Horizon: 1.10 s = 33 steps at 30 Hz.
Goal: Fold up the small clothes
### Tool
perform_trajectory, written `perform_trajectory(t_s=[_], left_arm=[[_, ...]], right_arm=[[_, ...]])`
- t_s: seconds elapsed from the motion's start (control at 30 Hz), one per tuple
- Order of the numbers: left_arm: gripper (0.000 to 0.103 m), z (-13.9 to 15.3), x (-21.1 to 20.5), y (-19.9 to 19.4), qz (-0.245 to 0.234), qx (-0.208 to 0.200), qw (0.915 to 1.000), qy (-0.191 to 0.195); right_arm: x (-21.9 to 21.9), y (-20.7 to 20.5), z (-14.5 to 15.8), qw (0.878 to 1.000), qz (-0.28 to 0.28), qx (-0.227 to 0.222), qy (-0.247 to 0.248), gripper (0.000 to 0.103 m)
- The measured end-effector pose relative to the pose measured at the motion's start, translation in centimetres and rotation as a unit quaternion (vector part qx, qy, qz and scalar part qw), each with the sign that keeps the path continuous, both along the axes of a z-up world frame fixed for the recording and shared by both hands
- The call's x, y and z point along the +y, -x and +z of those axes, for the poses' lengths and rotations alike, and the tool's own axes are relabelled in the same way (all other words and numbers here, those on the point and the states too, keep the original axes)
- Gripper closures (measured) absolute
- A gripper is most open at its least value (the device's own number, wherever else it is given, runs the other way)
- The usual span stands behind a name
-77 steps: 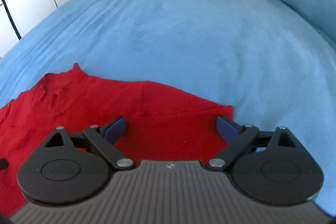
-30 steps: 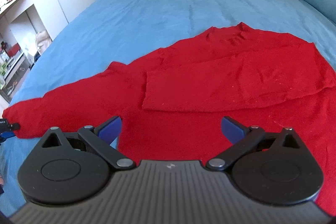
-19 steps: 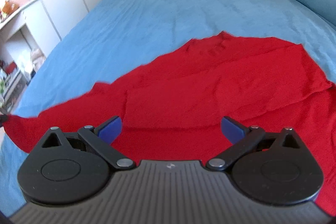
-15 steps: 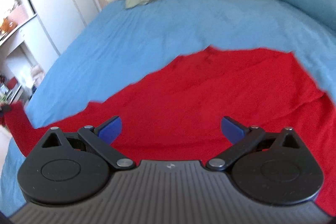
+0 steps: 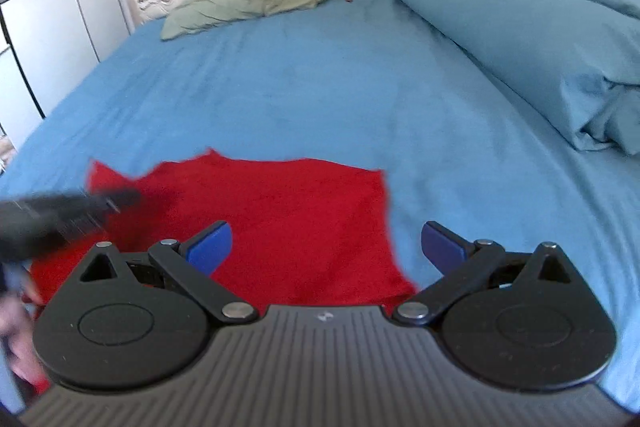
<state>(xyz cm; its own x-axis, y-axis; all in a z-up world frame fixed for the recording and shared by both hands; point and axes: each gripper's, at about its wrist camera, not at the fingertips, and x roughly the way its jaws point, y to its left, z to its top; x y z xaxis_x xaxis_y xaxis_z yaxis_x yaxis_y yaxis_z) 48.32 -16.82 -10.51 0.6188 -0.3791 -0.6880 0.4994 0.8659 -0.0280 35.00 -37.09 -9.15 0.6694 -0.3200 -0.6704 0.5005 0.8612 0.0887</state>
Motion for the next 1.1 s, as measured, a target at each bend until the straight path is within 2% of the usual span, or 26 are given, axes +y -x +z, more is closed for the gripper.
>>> perform_trajectory(t_s=[0.1,0.13,0.2,0.27,0.43,0.6,0.67,0.73,0.8,0.83,0.87,1.0,1.03,1.1], left_arm=[[0.088,-3.0,-2.2,0.4,-0.014,0.020,0.9992,-0.033],[0.082,-3.5,-2.4,0.6,-0.015,0.021,0.9989,-0.038],[0.045,-4.0,-2.5,1.1,-0.022,0.018,0.9986,-0.044],[0.031,-3.5,-1.9,1.6,-0.025,0.010,0.9986,-0.046],[0.030,-1.7,1.6,3.7,0.014,0.015,0.9977,-0.065],[0.029,-1.1,8.7,3.6,0.086,0.014,0.9905,-0.107],[0.029,-1.4,11.4,3.4,0.114,0.020,0.9869,-0.112],[0.029,-1.6,13.8,2.3,0.140,0.025,0.9837,-0.110],[0.029,-1.9,15.4,1.7,0.158,0.025,0.9803,-0.117],[0.029,-2.0,16.0,1.4,0.165,0.026,0.9789,-0.117],[0.029,-2.0,16.5,1.4,0.172,0.028,0.9779,-0.115],[0.029,-2.1,18.2,1.1,0.201,0.038,0.9739,-0.099],[0.029,-2.3,18.3,0.8,0.206,0.042,0.9730,-0.096],[0.029,-2.8,18.9,1.3,0.214,0.052,0.9714,-0.088]], right_arm=[[-2.7,0.8,-1.7,1.000,0.006,0.010,-0.015,0.000],[-3.4,0.9,-2.2,1.000,0.011,0.013,-0.018,0.000],[-4.2,1.0,-2.9,0.999,0.020,0.016,-0.023,0.000],[-4.6,0.7,-3.2,0.999,0.033,0.016,-0.028,0.000],[-2.8,-1.5,-2.7,0.995,0.086,0.015,-0.038,0.000],[2.4,-6.8,-4.4,0.979,0.197,0.053,-0.021,0.000],[4.4,-8.9,-6.0,0.972,0.225,0.063,-0.007,0.015],[5.6,-11.0,-7.7,0.969,0.236,0.071,-0.015,0.027],[6.1,-12.4,-8.9,0.968,0.239,0.071,-0.019,0.050],[6.2,-12.7,-9.1,0.969,0.235,0.071,-0.014,0.069],[6.0,-13.0,-9.2,0.973,0.220,0.074,-0.012,0.074],[3.1,-11.6,-8.0,0.987,0.151,0.042,-0.040,0.076],[2.3,-11.0,-7.9,0.989,0.139,0.038,-0.046,0.073],[0.8,-9.7,-8.3,0.989,0.118,0.037,-0.075,0.060]])
